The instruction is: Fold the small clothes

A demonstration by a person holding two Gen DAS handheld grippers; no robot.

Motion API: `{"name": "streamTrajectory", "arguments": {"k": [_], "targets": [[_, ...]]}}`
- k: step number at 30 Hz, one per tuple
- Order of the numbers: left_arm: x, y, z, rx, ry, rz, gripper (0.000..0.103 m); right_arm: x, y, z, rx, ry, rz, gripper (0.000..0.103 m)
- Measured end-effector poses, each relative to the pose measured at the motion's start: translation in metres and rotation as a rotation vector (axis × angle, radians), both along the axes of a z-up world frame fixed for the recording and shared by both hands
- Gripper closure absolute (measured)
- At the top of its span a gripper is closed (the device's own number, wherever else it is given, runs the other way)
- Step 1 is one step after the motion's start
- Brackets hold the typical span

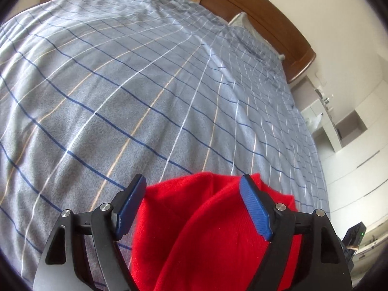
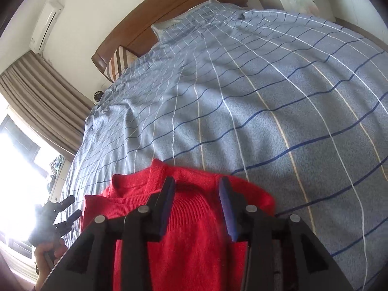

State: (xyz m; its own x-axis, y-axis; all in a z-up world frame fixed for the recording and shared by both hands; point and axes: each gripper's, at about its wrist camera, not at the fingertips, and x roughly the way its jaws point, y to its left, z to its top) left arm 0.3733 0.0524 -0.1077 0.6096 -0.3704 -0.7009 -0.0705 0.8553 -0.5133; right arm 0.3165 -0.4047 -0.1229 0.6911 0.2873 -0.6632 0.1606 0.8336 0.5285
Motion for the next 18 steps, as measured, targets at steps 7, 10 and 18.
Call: {"name": "streamTrajectory", "arguments": {"k": [7, 10, 18], "targets": [[-0.064, 0.010, 0.007, 0.144, -0.039, -0.039, 0.014, -0.057, 0.012, 0.026, -0.147, -0.062, 0.083, 0.054], [-0.109, 0.008, 0.008, 0.210, -0.054, -0.077, 0.012, -0.104, 0.021, 0.032, -0.229, -0.092, 0.124, 0.043], [-0.213, -0.018, 0.003, 0.355, -0.138, -0.186, 0.006, -0.210, 0.049, 0.015, -0.433, -0.070, 0.158, 0.040]]}}
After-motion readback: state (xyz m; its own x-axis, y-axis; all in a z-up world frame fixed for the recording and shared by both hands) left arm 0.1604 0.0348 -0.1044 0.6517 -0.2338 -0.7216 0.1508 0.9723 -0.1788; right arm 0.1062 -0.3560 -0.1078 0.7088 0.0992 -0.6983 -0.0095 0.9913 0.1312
